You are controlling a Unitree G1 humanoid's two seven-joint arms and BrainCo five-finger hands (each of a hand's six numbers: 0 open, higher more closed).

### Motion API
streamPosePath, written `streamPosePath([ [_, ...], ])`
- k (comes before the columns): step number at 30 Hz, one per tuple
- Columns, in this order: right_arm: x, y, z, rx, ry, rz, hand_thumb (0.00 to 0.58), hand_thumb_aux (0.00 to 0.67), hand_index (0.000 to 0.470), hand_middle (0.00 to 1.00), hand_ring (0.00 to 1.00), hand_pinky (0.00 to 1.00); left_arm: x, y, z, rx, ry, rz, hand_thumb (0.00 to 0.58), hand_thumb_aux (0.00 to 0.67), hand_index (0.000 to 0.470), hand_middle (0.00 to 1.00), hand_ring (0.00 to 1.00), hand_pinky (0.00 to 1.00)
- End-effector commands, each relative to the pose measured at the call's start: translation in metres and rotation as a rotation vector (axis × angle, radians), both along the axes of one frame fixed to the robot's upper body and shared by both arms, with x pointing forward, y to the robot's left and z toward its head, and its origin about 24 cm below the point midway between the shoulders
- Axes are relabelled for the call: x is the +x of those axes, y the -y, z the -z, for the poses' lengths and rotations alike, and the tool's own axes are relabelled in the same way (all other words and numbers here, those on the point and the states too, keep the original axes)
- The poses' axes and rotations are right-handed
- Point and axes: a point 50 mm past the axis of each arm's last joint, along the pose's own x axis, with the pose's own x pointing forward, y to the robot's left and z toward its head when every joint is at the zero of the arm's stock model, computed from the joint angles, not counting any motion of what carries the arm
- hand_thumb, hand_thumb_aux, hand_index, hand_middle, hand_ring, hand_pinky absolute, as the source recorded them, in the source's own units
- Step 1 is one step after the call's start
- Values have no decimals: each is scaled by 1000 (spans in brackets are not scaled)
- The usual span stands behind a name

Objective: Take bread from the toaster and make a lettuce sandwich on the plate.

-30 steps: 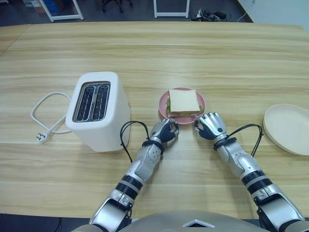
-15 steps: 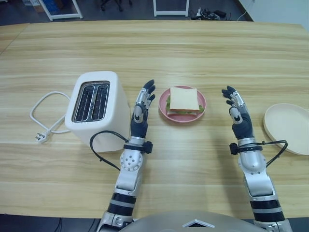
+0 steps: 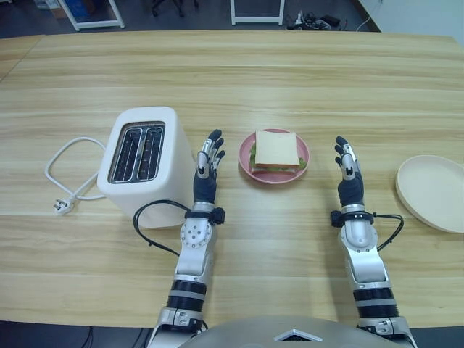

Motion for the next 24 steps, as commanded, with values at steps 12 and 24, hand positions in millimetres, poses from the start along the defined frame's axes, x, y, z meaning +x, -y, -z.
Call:
streamPosePath([
  [12, 2, -1, 10, -13, -29, -18, 0, 0, 0, 0, 0, 0, 3, 3, 9, -5, -26, 11, 0, 0, 0, 0, 0, 0],
  [24, -1, -6, 10, 42, -29, -32, 0, 0, 0, 0, 0, 0, 2, 0, 14, 9, -38, 4, 0, 0, 0, 0, 0, 0],
])
